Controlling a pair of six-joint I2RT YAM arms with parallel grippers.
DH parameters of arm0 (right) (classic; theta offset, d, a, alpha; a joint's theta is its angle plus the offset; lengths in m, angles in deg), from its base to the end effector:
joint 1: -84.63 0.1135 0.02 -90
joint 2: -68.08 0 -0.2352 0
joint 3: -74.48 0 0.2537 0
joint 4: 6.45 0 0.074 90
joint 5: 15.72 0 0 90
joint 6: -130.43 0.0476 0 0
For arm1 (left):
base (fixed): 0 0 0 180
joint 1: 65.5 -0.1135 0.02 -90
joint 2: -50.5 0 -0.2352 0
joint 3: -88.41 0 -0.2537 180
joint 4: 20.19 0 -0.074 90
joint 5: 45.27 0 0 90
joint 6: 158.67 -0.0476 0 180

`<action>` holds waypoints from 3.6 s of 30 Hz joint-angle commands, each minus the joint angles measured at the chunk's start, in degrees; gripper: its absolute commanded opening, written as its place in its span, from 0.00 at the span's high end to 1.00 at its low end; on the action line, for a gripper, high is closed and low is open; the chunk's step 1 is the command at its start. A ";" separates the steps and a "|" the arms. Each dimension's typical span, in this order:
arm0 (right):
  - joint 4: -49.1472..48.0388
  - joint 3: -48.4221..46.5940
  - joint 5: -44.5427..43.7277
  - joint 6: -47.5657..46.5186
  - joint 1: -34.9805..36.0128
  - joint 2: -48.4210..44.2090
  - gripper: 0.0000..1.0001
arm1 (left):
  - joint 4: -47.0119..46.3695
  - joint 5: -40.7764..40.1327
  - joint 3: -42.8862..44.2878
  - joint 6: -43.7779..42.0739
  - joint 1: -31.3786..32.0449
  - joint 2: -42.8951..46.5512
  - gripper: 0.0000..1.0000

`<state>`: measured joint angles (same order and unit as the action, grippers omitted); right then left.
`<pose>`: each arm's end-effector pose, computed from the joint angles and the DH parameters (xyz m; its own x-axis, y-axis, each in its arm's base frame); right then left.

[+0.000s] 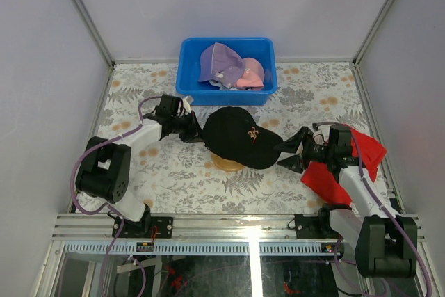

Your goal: Stack the hats

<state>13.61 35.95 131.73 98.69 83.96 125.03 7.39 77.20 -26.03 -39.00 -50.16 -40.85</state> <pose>0.2109 0.0377 0.1685 -0.8831 0.4679 0.0342 0.1853 0.2809 0.9417 0.3038 -0.1099 0.1466 -0.9358 -0.1763 -0.3052 0.0792 0.7384 -0.6697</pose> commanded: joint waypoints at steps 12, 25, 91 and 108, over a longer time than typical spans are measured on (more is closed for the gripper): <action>-17.58 3.23 -2.97 10.49 0.57 -1.48 0.45 | 1.27 -1.90 0.89 -1.02 -0.52 -2.53 0.96; -15.56 2.31 -3.40 8.37 0.57 -1.29 0.85 | 1.27 -3.12 0.51 -0.84 -0.48 -2.69 0.96; -4.30 -6.13 -1.54 3.02 -2.32 0.31 0.21 | 4.13 -1.90 6.82 -4.44 -5.36 -9.37 0.97; -10.15 -8.79 -10.65 6.89 11.26 5.40 0.55 | 3.30 -1.65 5.70 -2.42 -4.70 -8.71 0.97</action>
<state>2.18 30.73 123.82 107.19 94.84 130.40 11.41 79.01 -18.77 -41.44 -54.36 -48.76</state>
